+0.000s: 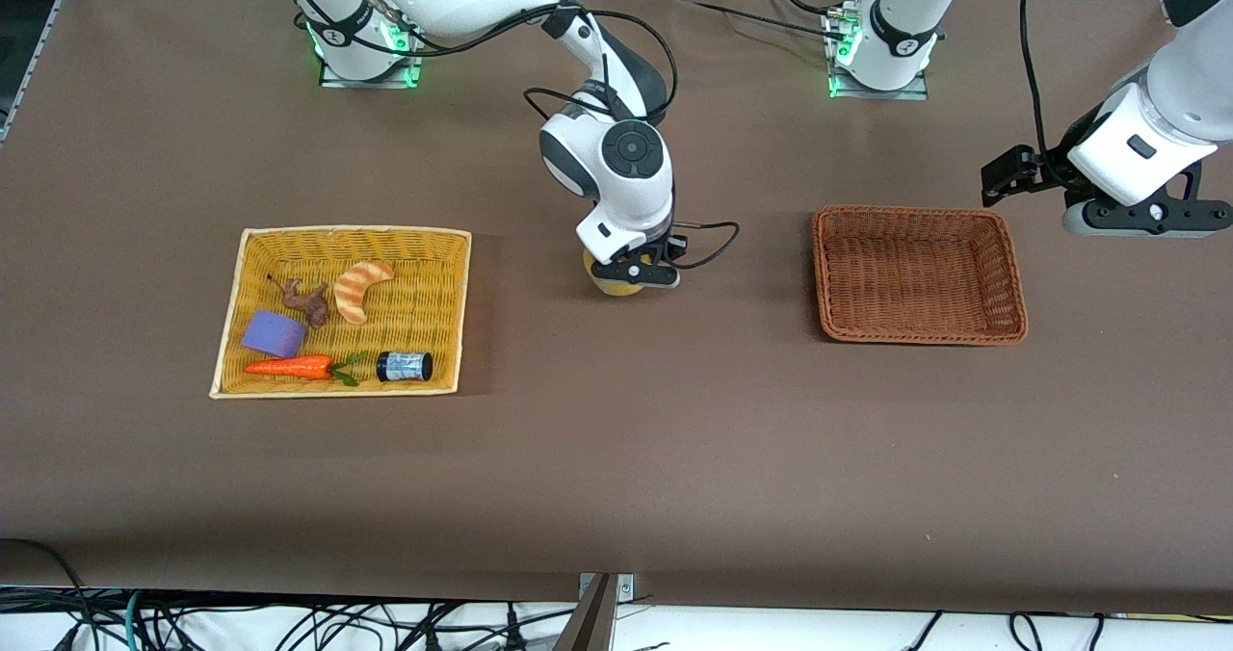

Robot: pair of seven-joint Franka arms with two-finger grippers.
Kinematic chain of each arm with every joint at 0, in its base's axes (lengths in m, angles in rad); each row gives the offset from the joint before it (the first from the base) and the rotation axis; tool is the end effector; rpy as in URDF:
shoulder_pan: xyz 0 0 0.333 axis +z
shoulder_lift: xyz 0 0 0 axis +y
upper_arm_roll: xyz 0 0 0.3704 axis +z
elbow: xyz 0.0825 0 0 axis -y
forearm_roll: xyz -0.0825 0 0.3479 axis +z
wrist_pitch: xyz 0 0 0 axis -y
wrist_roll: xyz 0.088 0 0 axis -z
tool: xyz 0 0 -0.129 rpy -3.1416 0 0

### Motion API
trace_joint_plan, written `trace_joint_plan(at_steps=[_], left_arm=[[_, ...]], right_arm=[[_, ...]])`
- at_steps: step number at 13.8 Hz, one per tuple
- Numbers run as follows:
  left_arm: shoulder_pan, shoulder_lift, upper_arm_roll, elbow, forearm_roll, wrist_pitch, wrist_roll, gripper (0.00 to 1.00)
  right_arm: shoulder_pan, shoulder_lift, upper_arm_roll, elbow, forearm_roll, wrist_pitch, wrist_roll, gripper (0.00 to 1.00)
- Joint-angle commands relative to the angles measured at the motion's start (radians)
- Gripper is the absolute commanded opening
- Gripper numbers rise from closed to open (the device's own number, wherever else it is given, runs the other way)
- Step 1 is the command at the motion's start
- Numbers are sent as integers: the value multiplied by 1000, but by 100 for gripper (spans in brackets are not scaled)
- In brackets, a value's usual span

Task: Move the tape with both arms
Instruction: 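Lift the tape roll and carry it toward the table middle, then set the tape down while the left gripper reaches toward it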

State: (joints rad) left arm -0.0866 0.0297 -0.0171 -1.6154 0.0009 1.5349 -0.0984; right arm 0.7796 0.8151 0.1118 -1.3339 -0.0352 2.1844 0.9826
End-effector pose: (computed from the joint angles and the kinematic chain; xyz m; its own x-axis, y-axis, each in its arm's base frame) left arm 0.5170 -0.0535 0.6193 0.9940 -0.0047 -0.1094 -0.0060 -0.9999 -0.0112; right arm 0.4932 0.5721 0.2825 0.9940 -0.1071 -0.0210 -0.1082 -0.9922 -0.0617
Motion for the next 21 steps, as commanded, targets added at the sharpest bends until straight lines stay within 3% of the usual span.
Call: trace_joint_plan(at_steps=[1, 7, 8, 9, 10, 13, 16, 21], left_arm=[[-1, -8, -1, 12, -18, -12, -1, 100], [-4, -4, -26, 20, -16, -36, 2, 100], [-4, 1, -26, 20, -18, -36, 3, 100], [-5, 7, -26, 23, -15, -36, 11, 100], [-5, 15, -27, 19, -15, -36, 14, 100], [-5, 56, -30, 6, -18, -38, 11, 100], [-10, 75, -55, -29, -15, -67, 2, 100], [-47, 82, -141, -182, -99, 146, -157, 100]], right_arm=[[27, 68, -11, 87, -20, -26, 24, 0], [50, 114, -11, 101, -20, 8, 53, 0], [50, 114, -11, 101, -20, 8, 51, 13], [50, 113, -12, 99, -23, 3, 50, 67], [52, 110, -12, 101, -38, 0, 50, 100], [52, 81, -12, 110, -49, -72, 50, 100], [41, -14, -17, 151, -52, -190, 31, 100], [30, -226, -173, 44, -32, -356, -143, 100]])
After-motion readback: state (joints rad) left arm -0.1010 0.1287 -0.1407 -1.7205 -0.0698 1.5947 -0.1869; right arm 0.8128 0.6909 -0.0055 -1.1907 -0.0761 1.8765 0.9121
